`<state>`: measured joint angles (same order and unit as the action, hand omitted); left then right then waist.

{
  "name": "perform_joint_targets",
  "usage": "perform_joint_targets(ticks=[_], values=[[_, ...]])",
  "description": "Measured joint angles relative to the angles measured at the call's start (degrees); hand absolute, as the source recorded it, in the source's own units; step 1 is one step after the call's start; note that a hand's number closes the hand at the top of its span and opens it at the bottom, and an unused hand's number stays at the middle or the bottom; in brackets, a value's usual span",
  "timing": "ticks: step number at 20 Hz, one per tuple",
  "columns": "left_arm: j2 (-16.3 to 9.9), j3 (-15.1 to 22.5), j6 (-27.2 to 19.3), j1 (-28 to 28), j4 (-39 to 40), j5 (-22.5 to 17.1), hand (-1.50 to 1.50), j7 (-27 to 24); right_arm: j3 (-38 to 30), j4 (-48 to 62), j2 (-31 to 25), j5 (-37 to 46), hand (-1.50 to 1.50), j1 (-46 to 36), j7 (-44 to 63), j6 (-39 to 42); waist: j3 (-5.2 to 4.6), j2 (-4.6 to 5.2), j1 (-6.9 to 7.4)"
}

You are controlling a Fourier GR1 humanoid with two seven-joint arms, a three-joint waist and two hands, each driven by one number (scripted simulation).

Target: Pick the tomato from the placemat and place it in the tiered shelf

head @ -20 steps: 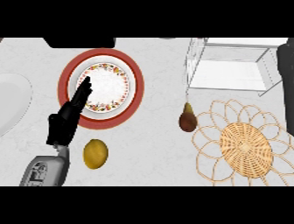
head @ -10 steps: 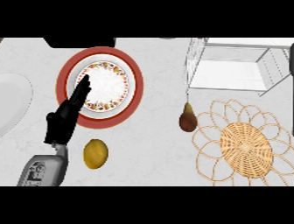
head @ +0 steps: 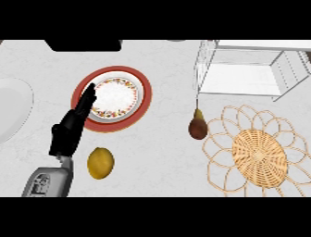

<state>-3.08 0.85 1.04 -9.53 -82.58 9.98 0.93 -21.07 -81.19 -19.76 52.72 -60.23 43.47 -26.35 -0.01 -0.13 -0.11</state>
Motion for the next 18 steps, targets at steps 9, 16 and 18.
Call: perform_joint_targets(ticks=[9, 16, 18], values=[[-0.5, -0.7, 0.1, 1.5, -0.9, -0.4, 0.00, 0.1, -9.3, -13.2, -9.3, -5.1, -1.50, 4.4, 12.4, 12.3, -0.01, -0.42, -1.31], [-1.2, -2.0, -0.2, 1.7, -0.4, -0.8, 0.00, -0.5, -21.1, -24.2, -16.7, -18.5, -1.50, 16.7, 14.7, 27.8, 0.06, -0.68, -2.80], [-1.6, -2.2, 0.2, 2.3, -1.6, -1.1, 0.00, 0.3, -25.0, -26.6, -18.6, -23.0, -1.50, 20.3, 14.7, 32.4, 0.08, -0.77, -2.88]])
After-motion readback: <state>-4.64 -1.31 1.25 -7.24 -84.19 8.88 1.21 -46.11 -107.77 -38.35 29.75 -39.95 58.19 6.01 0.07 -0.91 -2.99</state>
